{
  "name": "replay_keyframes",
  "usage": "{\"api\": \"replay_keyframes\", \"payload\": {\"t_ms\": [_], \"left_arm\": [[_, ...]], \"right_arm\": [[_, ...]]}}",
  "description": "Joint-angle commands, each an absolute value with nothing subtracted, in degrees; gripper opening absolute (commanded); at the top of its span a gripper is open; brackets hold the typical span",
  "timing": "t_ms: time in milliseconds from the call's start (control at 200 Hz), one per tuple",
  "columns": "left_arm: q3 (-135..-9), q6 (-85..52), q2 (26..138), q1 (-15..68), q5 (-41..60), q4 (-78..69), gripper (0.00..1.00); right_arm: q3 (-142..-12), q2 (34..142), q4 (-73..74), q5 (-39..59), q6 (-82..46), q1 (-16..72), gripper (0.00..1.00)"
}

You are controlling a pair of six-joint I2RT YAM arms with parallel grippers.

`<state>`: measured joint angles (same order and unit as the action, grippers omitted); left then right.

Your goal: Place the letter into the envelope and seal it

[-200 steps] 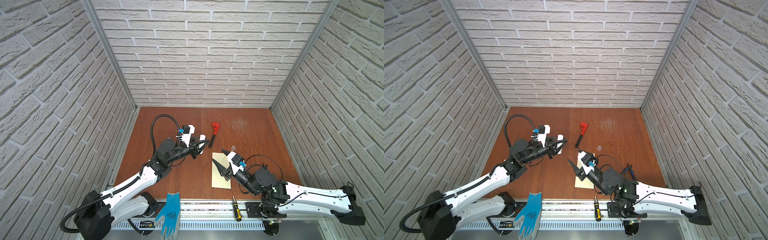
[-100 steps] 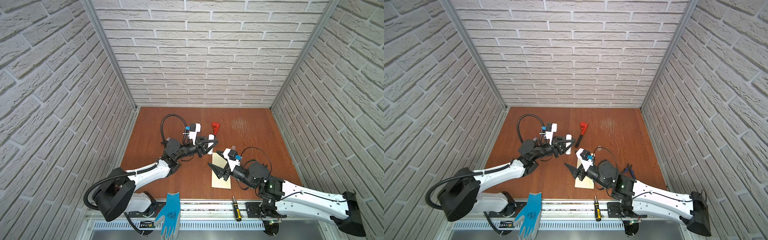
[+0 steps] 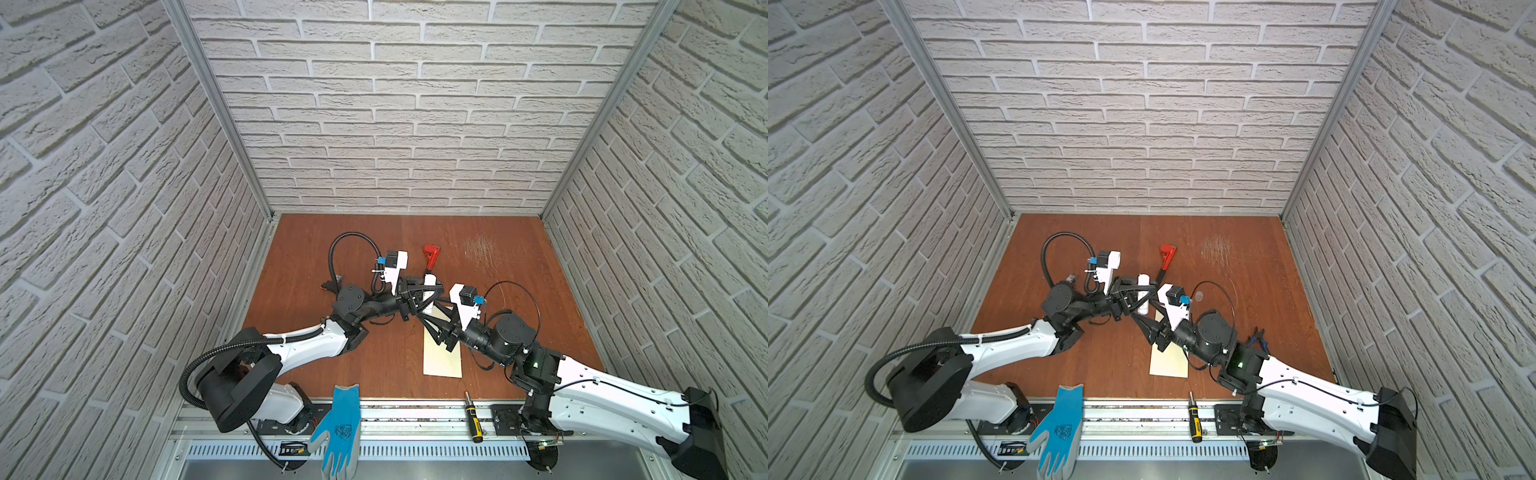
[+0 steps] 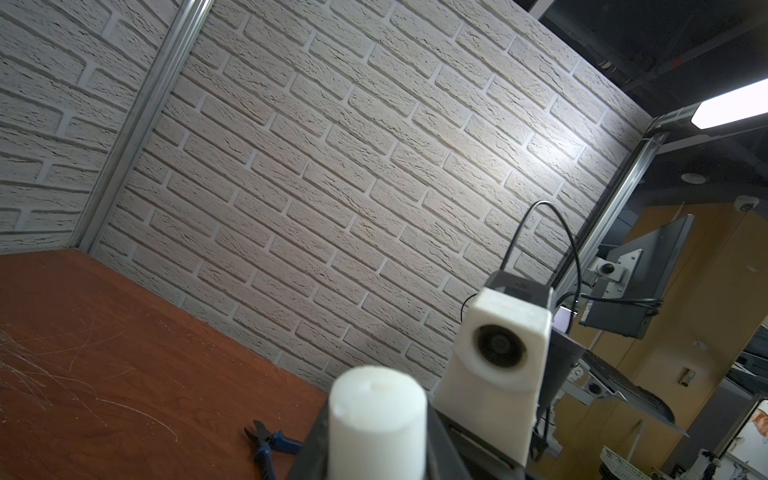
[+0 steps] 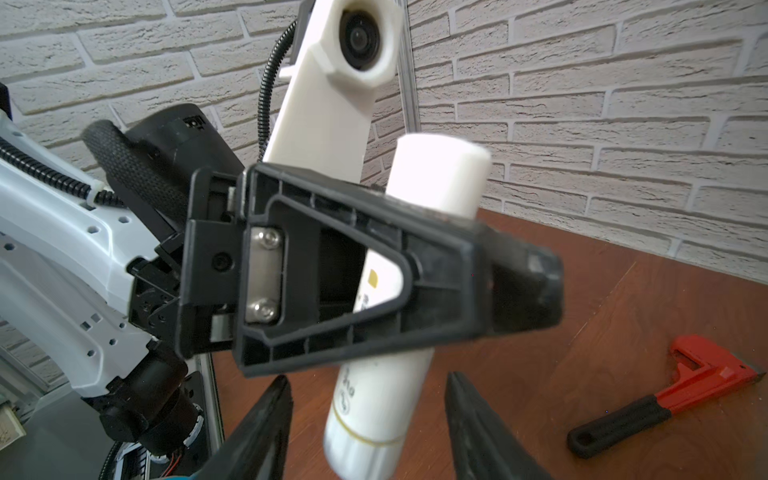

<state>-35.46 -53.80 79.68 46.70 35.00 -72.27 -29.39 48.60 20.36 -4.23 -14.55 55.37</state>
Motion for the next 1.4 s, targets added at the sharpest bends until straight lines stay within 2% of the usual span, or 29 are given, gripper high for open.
{"api": "replay_keyframes", "payload": {"t_ms": [0, 410, 445, 500, 575, 645, 710, 1130, 1210, 1325, 1395], "left_arm": [[-36.2, -54.3, 79.9, 47.2, 36.0, -79.7, 0.0], [-35.9, -53.0, 78.7, 47.3, 38.5, -73.2, 0.0], [-35.7, -52.8, 78.4, 47.2, 38.5, -72.7, 0.08], [-35.5, -52.2, 77.7, 47.2, 38.7, -71.5, 0.15], [-35.6, -51.0, 76.4, 47.2, 38.9, -68.7, 0.34], [-35.5, -49.9, 75.3, 47.4, 39.2, -66.5, 0.42], [-35.7, -49.1, 74.3, 47.3, 39.2, -64.3, 0.45], [-38.1, -47.1, 72.9, 48.1, 40.3, -59.5, 0.54], [-38.6, -46.5, 73.3, 48.4, 40.8, -57.8, 0.5], [-39.0, -45.7, 73.4, 48.4, 40.9, -55.3, 0.4], [-39.4, -44.9, 73.4, 48.5, 40.8, -53.1, 0.39]], "right_arm": [[-29.7, 49.5, 24.8, -1.9, -16.6, 54.5, 0.55], [-29.2, 46.8, 24.2, -1.9, -17.1, 53.2, 0.19], [-29.2, 46.4, 23.7, -1.9, -17.1, 53.0, 0.17], [-29.0, 45.5, 22.7, -2.0, -17.1, 53.1, 0.15], [-29.0, 44.0, 21.0, -2.4, -17.0, 53.1, 0.15], [-28.9, 42.5, 19.2, -2.8, -16.5, 53.1, 0.14], [-29.1, 41.5, 17.3, -3.1, -16.1, 52.9, 0.14], [-31.0, 42.0, 10.1, -0.6, -15.2, 52.8, 0.14], [-31.2, 42.0, 9.8, -0.3, -15.1, 52.9, 0.14], [-31.6, 42.0, 8.9, 0.0, -14.9, 52.8, 0.14], [-31.6, 42.0, 8.6, 0.1, -14.8, 52.8, 0.14]]}}
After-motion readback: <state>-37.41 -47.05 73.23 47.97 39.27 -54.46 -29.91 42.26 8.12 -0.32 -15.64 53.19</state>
